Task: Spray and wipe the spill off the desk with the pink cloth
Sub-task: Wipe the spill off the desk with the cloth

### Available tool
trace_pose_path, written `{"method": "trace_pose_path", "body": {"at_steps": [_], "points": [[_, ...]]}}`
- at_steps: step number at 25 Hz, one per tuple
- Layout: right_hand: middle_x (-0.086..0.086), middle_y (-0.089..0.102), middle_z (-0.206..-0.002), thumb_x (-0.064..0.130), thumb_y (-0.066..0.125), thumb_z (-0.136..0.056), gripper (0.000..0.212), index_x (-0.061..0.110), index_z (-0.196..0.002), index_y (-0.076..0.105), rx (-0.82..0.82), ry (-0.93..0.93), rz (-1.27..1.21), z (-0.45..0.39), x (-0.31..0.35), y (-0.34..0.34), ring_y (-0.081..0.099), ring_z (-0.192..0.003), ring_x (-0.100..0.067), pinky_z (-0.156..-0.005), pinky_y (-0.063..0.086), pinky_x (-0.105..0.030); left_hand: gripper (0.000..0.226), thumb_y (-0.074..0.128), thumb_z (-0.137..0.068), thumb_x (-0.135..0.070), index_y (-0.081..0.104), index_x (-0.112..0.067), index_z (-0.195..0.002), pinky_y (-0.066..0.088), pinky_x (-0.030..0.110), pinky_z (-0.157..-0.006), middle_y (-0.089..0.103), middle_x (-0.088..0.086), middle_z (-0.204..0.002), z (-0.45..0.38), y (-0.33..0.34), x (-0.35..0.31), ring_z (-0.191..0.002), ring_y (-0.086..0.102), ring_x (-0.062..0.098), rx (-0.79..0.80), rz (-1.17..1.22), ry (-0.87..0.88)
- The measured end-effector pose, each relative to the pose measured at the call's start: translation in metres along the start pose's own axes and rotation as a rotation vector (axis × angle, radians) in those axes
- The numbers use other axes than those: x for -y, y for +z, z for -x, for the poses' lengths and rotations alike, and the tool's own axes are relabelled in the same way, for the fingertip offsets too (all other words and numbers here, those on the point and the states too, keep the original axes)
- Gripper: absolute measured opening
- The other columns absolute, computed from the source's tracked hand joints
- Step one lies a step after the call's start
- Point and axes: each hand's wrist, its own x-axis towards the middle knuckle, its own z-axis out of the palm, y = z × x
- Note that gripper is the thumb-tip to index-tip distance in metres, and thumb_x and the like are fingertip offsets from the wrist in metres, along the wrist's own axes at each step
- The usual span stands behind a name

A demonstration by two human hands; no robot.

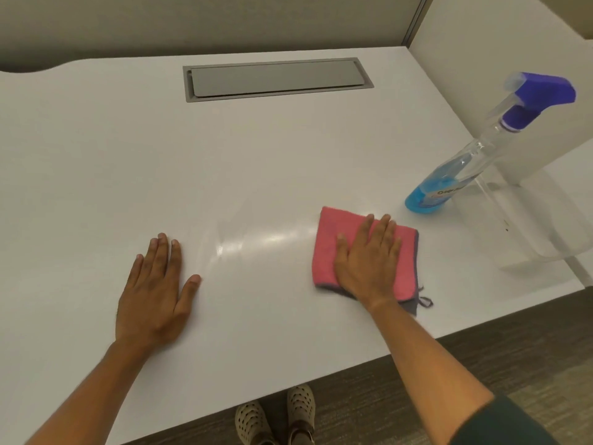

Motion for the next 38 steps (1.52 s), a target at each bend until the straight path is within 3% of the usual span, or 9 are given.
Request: {"method": "trace_pose_path", "body": {"at_steps": [6,12,16,20,24,27,30,34,38], "points": [[-0.025,0.004,-0.162,0.070,0.022,-0.091,0.093,0.003,-0.155,0.006,0.049,-0.231,0.040,-0.058,0.043,0.003,0.000,-0.151,-0.035,-0.123,0.002,-0.049,0.076,0.012,-0.094,-0.056,0.005,-0.010,-0.154,-0.001,0.033,-0.121,0.000,0.005,-0.162,-0.002,0.002,0.001,-0.150,-0.005,0.013,0.005,-0.017,0.002],[-0.018,-0.010,-0.163,0.070,0.022,-0.093,0.091,0.009,-0.156,-0.004,0.177,-0.652,0.040,0.048,0.026,0.002,-0.012,-0.151,-0.027,-0.123,-0.003,-0.043,0.077,0.009,-0.092,-0.058,0.001,-0.011,-0.153,-0.003,0.032,-0.121,-0.003,0.003,-0.162,0.000,-0.001,0.000,-0.149,-0.008,0.011,0.018,0.002,0.000],[-0.013,-0.017,-0.162,0.065,0.016,-0.096,0.083,0.012,-0.155,-0.009,0.127,-0.398,0.049,0.059,-0.006,0.002,-0.019,-0.150,-0.023,-0.123,-0.004,-0.043,0.076,0.011,-0.093,-0.057,0.001,-0.012,-0.154,-0.002,0.033,-0.121,-0.002,0.005,-0.162,-0.001,-0.002,-0.001,-0.149,-0.008,0.012,0.015,0.007,-0.007],[-0.022,0.009,-0.162,0.057,0.015,-0.095,0.082,0.001,-0.154,0.013,0.021,-0.203,0.000,0.005,0.046,0.006,0.006,-0.151,-0.033,-0.123,0.006,-0.048,0.074,0.013,-0.094,-0.054,0.004,-0.011,-0.154,-0.002,0.033,-0.121,0.000,0.006,-0.162,-0.001,0.000,-0.001,-0.150,-0.005,0.013,0.001,0.000,-0.004],[-0.021,0.008,-0.163,0.055,0.020,-0.098,0.079,0.000,-0.154,0.013,0.089,-0.463,-0.007,0.010,0.083,0.015,0.005,-0.152,-0.032,-0.124,0.005,-0.044,0.074,0.012,-0.094,-0.054,0.003,-0.012,-0.154,-0.004,0.032,-0.121,-0.002,0.005,-0.162,0.000,0.000,0.000,-0.149,-0.007,0.013,-0.001,-0.004,0.008],[-0.013,-0.011,-0.163,0.058,0.018,-0.100,0.079,0.006,-0.155,-0.003,0.189,-0.624,-0.017,0.064,0.060,0.010,-0.011,-0.152,-0.024,-0.124,-0.004,-0.040,0.074,0.012,-0.094,-0.055,0.002,-0.013,-0.154,-0.004,0.032,-0.121,-0.002,0.004,-0.162,0.001,0.000,0.001,-0.149,-0.008,0.012,0.005,0.016,0.014],[-0.009,-0.020,-0.161,0.055,0.015,-0.101,0.075,0.009,-0.154,-0.012,0.177,-0.513,-0.035,0.082,0.030,0.007,-0.020,-0.149,-0.018,-0.123,-0.009,-0.036,0.074,0.011,-0.094,-0.055,0.002,-0.013,-0.154,-0.002,0.034,-0.122,-0.002,0.005,-0.162,0.001,-0.001,0.001,-0.149,-0.007,0.013,0.002,0.029,0.008],[-0.020,0.000,-0.163,0.049,0.015,-0.100,0.074,0.000,-0.154,0.002,0.047,-0.259,-0.020,0.027,0.050,0.011,-0.001,-0.152,-0.029,-0.124,0.003,-0.044,0.073,0.011,-0.095,-0.054,0.000,-0.013,-0.154,-0.001,0.035,-0.122,-0.004,0.005,-0.162,0.000,-0.001,0.000,-0.149,-0.010,0.014,0.003,0.006,-0.004],[-0.021,0.011,-0.162,0.050,0.021,-0.099,0.076,-0.002,-0.153,0.014,0.061,-0.423,-0.016,0.005,0.111,0.021,0.008,-0.151,-0.031,-0.124,0.007,-0.045,0.073,0.012,-0.095,-0.053,0.001,-0.013,-0.154,0.000,0.036,-0.122,-0.004,0.005,-0.162,-0.002,0.000,0.001,-0.150,-0.008,0.015,0.014,-0.013,0.007]]}}
